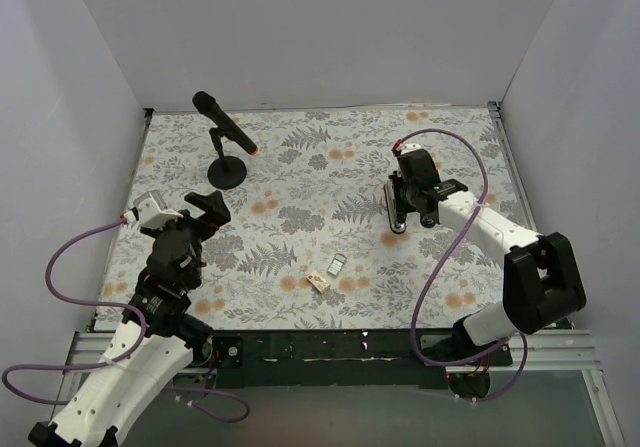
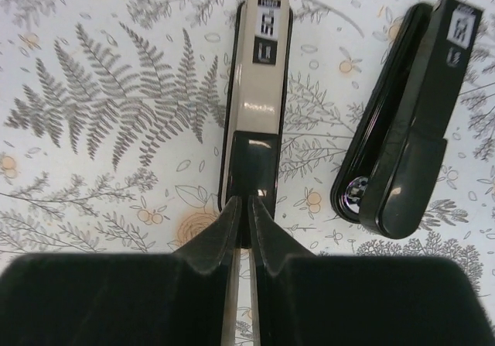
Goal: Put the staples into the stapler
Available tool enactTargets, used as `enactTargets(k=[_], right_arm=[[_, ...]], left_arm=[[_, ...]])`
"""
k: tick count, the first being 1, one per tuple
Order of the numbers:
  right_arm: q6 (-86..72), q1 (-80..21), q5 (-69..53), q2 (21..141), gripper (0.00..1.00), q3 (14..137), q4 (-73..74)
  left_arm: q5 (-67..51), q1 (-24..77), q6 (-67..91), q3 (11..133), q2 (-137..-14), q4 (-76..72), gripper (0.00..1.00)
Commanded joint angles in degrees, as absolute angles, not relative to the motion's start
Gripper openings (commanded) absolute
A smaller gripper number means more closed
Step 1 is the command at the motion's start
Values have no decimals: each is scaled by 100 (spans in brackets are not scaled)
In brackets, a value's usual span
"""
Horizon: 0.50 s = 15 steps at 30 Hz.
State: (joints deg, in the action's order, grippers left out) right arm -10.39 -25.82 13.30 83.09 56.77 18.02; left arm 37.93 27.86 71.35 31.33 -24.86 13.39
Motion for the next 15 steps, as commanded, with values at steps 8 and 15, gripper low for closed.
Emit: enactTargets(k=[8,15], right_arm=[[-1222,-2558,924,8902,9,4720,1820],[-1397,-2540,607,9325,9,4246,1635]], left_arm=[[3753,2751,7110,3120,-2443,1327,98],[3762,2751,7102,3111,-2452,1327,98]])
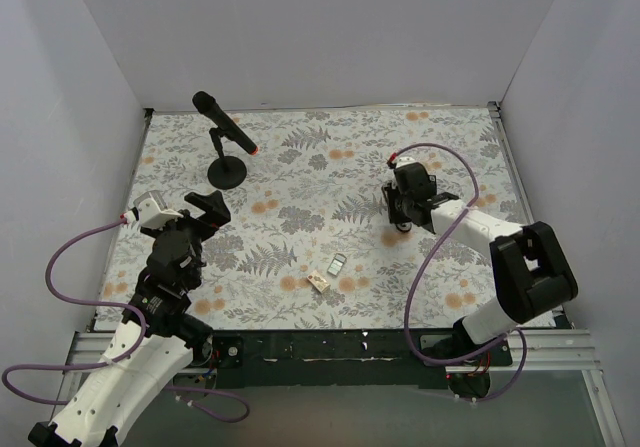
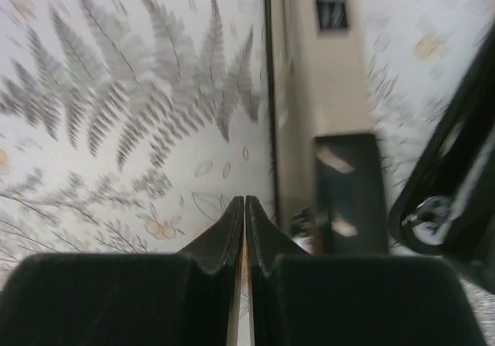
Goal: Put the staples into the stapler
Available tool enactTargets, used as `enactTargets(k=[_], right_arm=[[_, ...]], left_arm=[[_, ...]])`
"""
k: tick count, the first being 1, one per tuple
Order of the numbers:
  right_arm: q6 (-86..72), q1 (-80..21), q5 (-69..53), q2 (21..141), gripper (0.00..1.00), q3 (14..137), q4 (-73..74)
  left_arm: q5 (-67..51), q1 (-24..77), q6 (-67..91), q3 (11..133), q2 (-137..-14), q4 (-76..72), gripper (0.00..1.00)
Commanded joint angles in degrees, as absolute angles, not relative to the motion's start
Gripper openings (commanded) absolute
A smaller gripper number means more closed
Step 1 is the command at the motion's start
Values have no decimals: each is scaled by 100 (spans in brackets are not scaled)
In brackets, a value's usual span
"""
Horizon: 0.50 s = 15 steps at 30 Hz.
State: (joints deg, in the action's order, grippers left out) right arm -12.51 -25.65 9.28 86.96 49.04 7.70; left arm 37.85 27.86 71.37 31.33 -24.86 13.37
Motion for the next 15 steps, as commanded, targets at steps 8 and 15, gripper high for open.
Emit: enactTargets(k=[8,15], right_arm=[[-1319,-2522,439,8695,9,4183,1459],[-818,-2522,272,7946,22,5606,2003]], left_arm=[[3762,2742,7119,3103,-2408,1327,98],[3753,2742,7102,3111,-2400,1336,98]])
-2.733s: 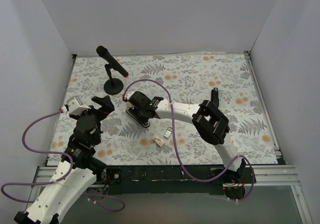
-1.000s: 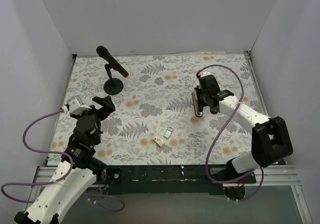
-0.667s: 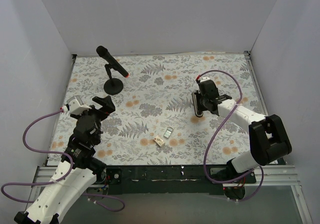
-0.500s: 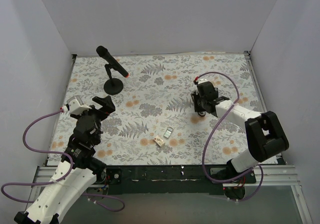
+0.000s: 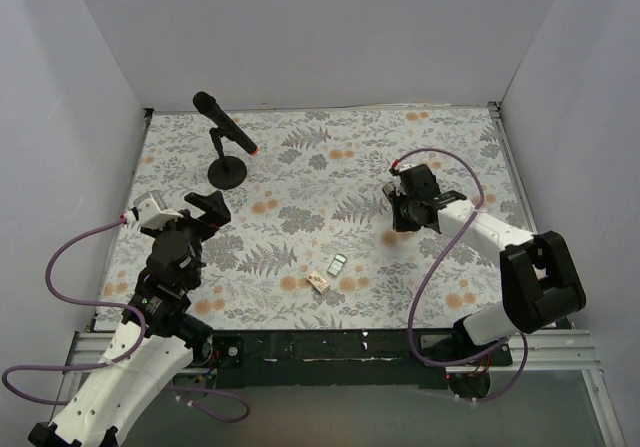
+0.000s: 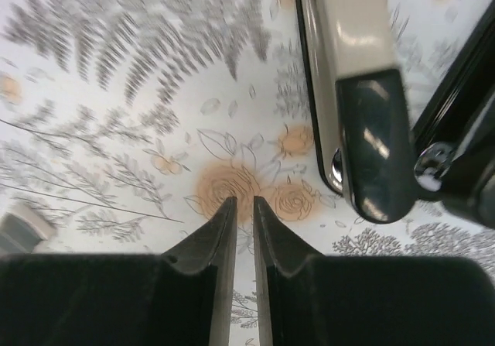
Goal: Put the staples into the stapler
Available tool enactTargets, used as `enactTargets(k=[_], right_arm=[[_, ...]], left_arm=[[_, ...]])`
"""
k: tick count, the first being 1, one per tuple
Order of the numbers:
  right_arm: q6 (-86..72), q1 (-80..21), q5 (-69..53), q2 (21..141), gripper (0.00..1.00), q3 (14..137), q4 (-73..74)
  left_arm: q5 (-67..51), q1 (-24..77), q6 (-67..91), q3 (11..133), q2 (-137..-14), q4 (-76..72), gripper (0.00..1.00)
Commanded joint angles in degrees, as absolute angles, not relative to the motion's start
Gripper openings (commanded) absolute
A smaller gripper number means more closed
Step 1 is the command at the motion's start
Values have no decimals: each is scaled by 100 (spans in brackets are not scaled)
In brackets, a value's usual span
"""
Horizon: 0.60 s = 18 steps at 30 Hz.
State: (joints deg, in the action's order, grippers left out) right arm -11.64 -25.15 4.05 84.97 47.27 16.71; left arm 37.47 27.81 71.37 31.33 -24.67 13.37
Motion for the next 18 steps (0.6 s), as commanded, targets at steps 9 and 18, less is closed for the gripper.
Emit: enactTargets(k=[9,18], right_arm=[[-755,-2400,1519,6374,62,5731,2198],[-844,-2382,3269,3755,79,4756,1934]], left_arm=[[3455,2742,6311,3085,-2180,1108,98],[3287,2742,5801,3647,-1785,1547,98]])
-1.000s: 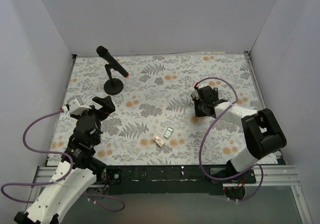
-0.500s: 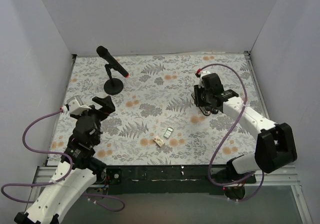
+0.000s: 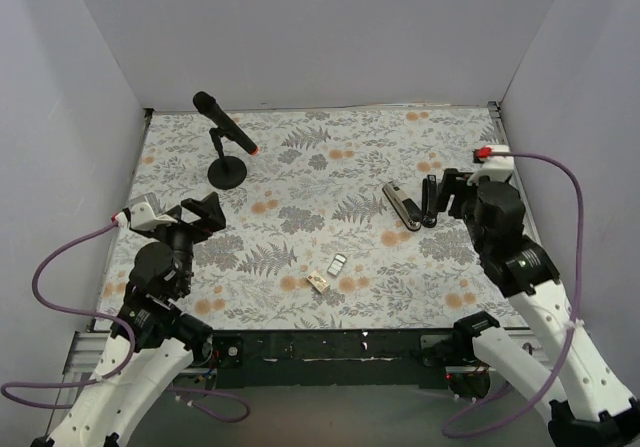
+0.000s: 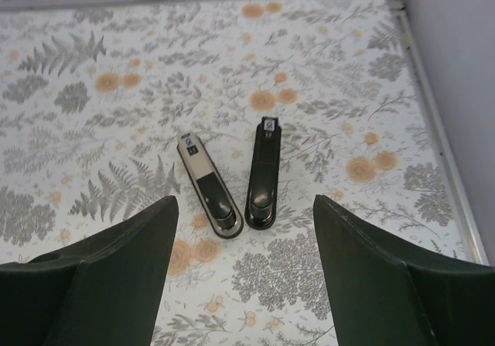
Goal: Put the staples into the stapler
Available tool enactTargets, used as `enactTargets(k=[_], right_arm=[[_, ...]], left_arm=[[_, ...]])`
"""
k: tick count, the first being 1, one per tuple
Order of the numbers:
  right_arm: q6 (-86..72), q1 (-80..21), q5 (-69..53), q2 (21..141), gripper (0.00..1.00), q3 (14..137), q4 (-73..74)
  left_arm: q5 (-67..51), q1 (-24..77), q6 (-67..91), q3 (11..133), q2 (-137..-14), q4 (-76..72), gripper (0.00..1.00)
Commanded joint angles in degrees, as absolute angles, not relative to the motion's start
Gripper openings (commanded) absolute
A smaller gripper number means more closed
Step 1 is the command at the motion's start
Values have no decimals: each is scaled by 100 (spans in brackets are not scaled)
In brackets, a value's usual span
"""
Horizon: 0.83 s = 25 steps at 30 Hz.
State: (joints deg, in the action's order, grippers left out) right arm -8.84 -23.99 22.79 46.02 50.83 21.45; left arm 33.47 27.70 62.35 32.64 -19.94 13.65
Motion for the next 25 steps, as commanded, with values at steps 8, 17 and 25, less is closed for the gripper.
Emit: enactTargets(k=[8,17,25], right_arm=[[-255,-2382,3524,1961,81,3912,1240],[-17,-2382,3568,1292,82,3595,1116],[-18,-2382,3568,977,82,3393,1292]], left_arm=[[3770,2742,5678,3648,-1064,1398,98],[3648,2742,5546,3261,-554,1020,98],[3665,2742,5625,3015,-606,624,98]])
